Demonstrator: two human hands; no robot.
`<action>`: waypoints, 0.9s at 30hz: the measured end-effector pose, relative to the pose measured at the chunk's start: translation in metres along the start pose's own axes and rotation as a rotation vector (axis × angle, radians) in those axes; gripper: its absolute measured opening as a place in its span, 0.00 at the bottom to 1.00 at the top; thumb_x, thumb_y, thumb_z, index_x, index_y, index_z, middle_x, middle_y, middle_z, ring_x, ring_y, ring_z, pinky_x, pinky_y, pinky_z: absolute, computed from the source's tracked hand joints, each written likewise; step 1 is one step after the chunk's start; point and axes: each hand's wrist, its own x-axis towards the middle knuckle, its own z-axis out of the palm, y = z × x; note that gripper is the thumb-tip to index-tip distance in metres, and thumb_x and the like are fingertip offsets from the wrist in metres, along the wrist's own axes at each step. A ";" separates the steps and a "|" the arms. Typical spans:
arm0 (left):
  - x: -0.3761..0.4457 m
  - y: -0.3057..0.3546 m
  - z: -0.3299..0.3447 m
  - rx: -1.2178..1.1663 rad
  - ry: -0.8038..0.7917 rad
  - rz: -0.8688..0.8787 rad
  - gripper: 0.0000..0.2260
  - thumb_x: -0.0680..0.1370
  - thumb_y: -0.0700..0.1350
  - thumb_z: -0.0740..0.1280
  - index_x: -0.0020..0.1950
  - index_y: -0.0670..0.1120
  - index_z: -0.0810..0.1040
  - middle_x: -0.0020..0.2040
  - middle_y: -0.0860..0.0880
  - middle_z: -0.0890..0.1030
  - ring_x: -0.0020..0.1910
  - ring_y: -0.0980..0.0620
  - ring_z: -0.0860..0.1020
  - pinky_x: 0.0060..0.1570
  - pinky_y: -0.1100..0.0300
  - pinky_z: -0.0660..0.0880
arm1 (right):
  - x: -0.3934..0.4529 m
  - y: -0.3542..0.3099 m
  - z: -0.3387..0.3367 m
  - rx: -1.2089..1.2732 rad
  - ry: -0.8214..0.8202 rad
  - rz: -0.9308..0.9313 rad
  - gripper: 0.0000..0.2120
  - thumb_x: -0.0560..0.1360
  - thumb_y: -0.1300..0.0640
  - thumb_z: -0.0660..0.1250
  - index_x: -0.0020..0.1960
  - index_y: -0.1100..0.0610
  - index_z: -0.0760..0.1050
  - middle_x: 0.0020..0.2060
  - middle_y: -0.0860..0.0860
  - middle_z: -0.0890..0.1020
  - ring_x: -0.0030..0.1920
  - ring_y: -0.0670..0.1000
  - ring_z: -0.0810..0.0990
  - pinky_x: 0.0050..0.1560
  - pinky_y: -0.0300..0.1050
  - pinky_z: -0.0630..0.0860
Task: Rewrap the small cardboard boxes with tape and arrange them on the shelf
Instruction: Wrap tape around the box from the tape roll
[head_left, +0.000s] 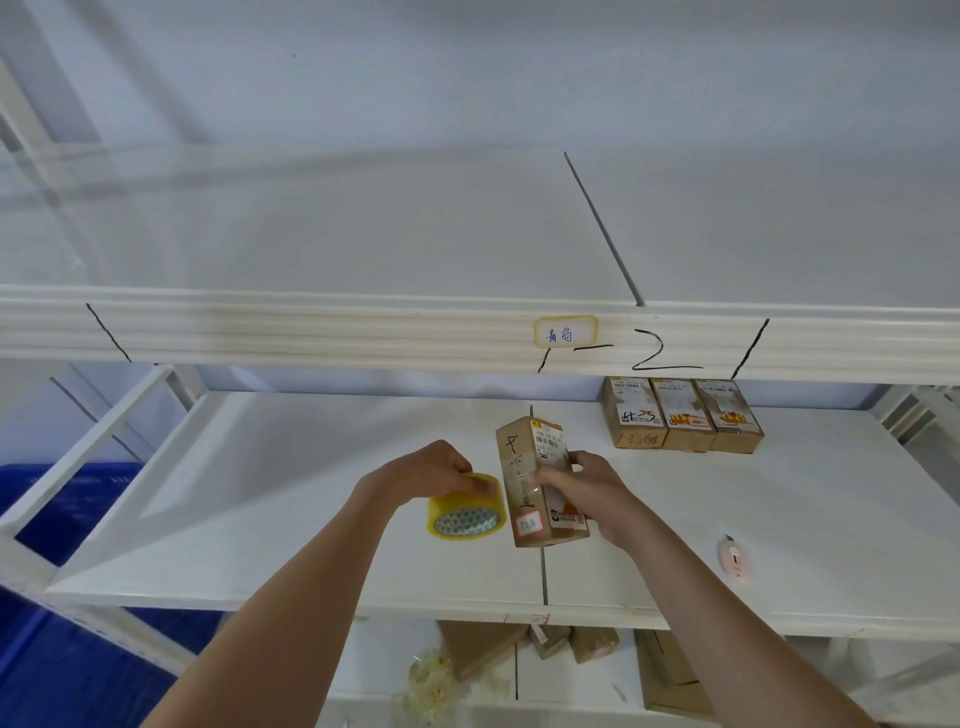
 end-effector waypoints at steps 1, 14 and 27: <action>0.001 0.001 -0.001 0.017 -0.003 -0.006 0.17 0.73 0.62 0.73 0.41 0.48 0.82 0.37 0.51 0.79 0.39 0.52 0.77 0.38 0.62 0.70 | 0.000 0.001 0.002 0.016 -0.004 0.004 0.26 0.69 0.51 0.77 0.63 0.54 0.74 0.51 0.51 0.85 0.47 0.51 0.86 0.43 0.46 0.82; -0.002 -0.013 -0.008 -0.042 -0.046 0.083 0.18 0.74 0.65 0.71 0.36 0.51 0.81 0.35 0.52 0.76 0.39 0.52 0.74 0.42 0.59 0.68 | 0.008 0.014 -0.003 0.102 -0.015 0.019 0.26 0.68 0.49 0.78 0.63 0.56 0.75 0.48 0.53 0.87 0.47 0.53 0.87 0.48 0.51 0.84; 0.007 -0.017 -0.012 0.142 -0.044 -0.005 0.14 0.72 0.63 0.74 0.36 0.55 0.81 0.38 0.55 0.79 0.45 0.51 0.78 0.44 0.60 0.73 | 0.002 0.014 0.001 0.142 -0.124 0.002 0.26 0.70 0.51 0.76 0.66 0.56 0.76 0.49 0.52 0.87 0.49 0.52 0.87 0.45 0.47 0.82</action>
